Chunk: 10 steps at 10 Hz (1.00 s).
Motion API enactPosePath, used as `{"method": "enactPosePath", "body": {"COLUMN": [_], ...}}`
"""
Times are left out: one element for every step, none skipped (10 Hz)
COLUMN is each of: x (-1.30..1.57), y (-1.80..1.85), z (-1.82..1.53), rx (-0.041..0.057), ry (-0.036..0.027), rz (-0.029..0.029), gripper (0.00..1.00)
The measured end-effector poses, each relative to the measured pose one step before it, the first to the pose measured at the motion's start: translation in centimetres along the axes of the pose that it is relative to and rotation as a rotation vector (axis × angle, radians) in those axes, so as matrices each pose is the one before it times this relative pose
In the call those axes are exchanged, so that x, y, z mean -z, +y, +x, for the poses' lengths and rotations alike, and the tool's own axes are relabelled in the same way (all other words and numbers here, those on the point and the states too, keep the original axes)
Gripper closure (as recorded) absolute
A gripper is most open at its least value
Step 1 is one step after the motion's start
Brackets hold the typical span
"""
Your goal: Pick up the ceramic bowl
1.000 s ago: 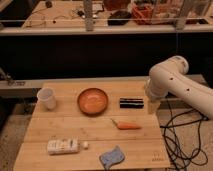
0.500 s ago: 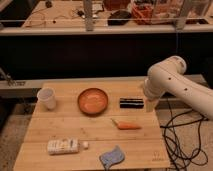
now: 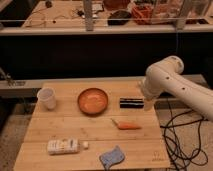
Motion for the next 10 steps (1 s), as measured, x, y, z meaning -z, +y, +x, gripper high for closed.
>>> {"method": "enactPosePath", "body": {"x": [-0.174,-0.066,-0.24,-0.231,-0.174,-0.325,-0.199,-0.173,-0.285,-0.192], "y": [-0.121,-0.101,-0.36,-0.265,-0.148,-0.435,-0.208,-0.183,-0.399,-0.234], "z": [-0.022,-0.09,-0.333,-0.287,-0.183,-0.417,-0.135,-0.115,-0.382,-0.229], "rx": [0.01349,0.00891,0.02131,0.01837,0.01149,0.02725,0.01642,0.0129,0.01906,0.01417], "ry": [-0.00089,-0.00348,-0.00604,-0.00517,-0.00181,-0.00463,-0.00242,-0.00162,-0.00385,-0.00354], "rz": [0.00093,0.00136,0.00269,0.00001,-0.00047,0.00047,-0.00041,-0.00036,-0.0004,0.00012], "gripper": [0.2,0.2,0.2,0.2,0.2,0.2,0.2,0.2,0.2,0.2]}}
